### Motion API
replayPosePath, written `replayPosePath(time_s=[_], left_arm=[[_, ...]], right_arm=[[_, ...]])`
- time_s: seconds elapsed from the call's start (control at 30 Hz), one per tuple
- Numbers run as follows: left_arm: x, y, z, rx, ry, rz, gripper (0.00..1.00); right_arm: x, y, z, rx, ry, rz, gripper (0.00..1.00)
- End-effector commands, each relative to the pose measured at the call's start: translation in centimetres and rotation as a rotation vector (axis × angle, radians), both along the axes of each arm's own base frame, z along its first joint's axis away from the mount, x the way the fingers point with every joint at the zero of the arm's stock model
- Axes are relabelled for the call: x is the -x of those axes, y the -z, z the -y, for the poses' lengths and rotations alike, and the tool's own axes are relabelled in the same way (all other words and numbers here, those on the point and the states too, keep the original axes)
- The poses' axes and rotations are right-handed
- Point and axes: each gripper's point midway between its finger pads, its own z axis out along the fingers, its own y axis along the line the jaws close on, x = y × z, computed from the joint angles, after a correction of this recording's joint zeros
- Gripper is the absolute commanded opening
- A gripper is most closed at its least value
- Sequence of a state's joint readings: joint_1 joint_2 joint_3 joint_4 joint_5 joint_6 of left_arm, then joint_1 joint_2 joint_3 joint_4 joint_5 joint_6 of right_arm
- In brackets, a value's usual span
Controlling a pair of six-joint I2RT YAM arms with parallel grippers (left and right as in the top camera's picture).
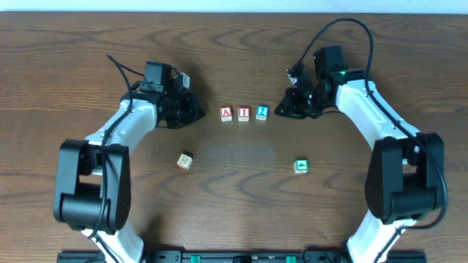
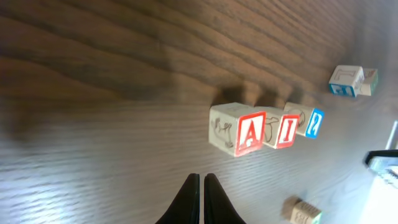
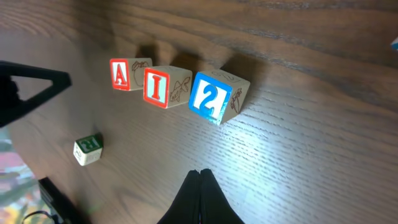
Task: Spell out Ai2
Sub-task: 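Lower both grippers to the ends of the A-I-2 row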
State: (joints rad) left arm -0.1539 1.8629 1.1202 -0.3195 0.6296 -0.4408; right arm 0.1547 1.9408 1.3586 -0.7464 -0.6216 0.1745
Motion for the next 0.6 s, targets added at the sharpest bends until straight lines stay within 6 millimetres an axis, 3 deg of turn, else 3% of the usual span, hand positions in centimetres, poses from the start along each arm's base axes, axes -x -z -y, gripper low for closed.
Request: replayPosePath(time_s=[0.0,0.17,0.4,0.57], left_arm=[[0.0,0.8,0.8,0.039,-0.038,-0.054,0.06],[-0.3,1.8,1.0,0.038,-0.056,-0.068,0.06],[-0.6,3.3,1.2,0.062,-0.1,-0.119,0.06],[-0.8,3.2,1.5,0.074,-0.118,-0.119,0.06]], right_arm=[[0.7,2.2,-0.7,-0.039,0.009,-0.092,0.01],[0.5,4.0,-0.7,-0.035,0.019,-0.12,0.01],[-0.7,4.7,-0.2,0.004,0.051,-0.086,0.01],[-1.4,5.3,0.0,0.015,0.089,-0.083,0.01]])
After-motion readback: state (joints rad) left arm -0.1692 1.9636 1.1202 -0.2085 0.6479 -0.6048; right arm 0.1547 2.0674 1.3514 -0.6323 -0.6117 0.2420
